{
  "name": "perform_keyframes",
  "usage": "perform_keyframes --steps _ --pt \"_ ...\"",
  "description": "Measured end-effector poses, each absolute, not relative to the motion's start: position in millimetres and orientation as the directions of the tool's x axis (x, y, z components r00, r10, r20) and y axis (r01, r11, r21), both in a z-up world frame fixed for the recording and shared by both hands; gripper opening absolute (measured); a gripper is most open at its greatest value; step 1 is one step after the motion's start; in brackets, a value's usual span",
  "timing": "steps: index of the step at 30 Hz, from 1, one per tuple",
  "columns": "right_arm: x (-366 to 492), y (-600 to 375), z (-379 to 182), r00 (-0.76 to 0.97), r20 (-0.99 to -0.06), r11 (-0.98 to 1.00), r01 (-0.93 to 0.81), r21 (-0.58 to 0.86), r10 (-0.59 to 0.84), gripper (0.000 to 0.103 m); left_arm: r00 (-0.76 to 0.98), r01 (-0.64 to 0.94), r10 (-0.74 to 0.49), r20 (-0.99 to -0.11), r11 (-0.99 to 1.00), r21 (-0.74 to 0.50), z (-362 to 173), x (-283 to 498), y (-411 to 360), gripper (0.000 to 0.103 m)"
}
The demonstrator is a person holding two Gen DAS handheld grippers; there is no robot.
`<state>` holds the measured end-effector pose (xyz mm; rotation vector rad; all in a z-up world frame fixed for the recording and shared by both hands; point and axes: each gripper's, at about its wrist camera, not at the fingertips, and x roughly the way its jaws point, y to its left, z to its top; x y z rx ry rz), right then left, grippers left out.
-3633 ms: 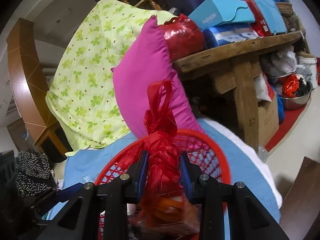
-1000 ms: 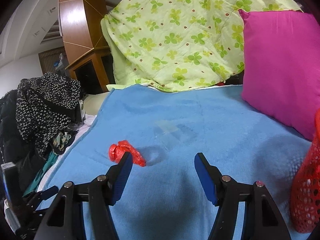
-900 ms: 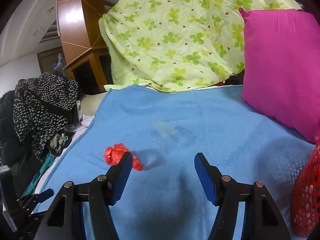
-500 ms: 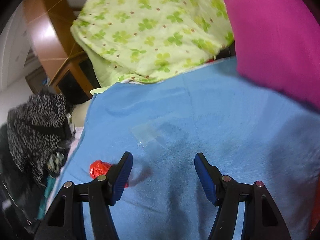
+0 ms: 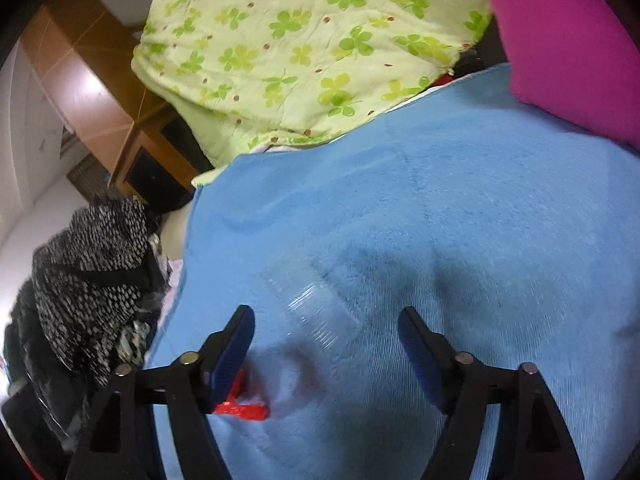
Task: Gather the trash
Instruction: 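Close the left tool on the red plastic bag while the right tool approaches the clear container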
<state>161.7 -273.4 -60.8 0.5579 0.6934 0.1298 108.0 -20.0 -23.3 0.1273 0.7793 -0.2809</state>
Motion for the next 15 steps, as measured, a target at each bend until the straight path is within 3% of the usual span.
perform_keyframes --steps 6,8,15 --pt "183 -264 -75 0.737 -0.599 0.869 0.034 0.494 0.312 0.079 0.642 0.361 -0.260 -0.721 0.933 -0.015 -28 132 -41 0.069" --pt "187 -262 -78 0.732 -0.603 0.868 0.032 0.496 0.318 0.079 0.617 0.379 -0.288 -0.732 0.924 -0.044 -30 142 -48 0.073" --pt "196 -263 -85 0.730 -0.594 0.841 0.051 0.539 0.337 0.079 0.557 0.366 -0.292 -0.778 0.927 -0.086 -48 171 -61 0.075"
